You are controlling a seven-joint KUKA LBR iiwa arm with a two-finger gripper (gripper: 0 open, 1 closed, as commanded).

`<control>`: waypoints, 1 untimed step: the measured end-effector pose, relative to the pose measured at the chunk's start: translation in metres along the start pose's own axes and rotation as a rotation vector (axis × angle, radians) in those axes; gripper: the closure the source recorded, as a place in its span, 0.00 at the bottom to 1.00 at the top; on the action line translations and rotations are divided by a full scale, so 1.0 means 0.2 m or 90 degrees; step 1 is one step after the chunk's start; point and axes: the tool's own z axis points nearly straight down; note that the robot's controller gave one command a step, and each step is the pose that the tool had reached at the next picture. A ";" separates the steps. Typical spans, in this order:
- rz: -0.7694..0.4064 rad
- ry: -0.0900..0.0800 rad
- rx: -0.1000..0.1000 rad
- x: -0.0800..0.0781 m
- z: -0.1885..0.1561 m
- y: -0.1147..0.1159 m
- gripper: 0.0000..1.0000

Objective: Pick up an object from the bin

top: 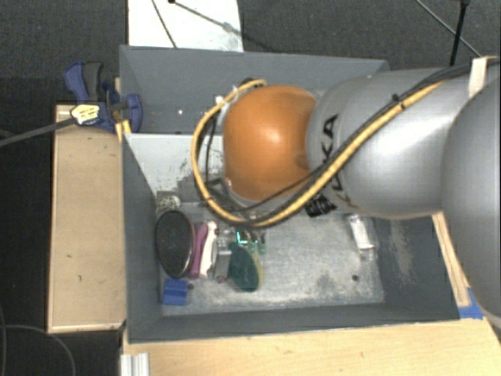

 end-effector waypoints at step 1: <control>0.008 -0.001 0.003 -0.03 0.48 -0.58 0.00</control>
Offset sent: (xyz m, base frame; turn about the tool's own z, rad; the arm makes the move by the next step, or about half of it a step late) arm 0.0059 -0.1093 -0.0917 0.0041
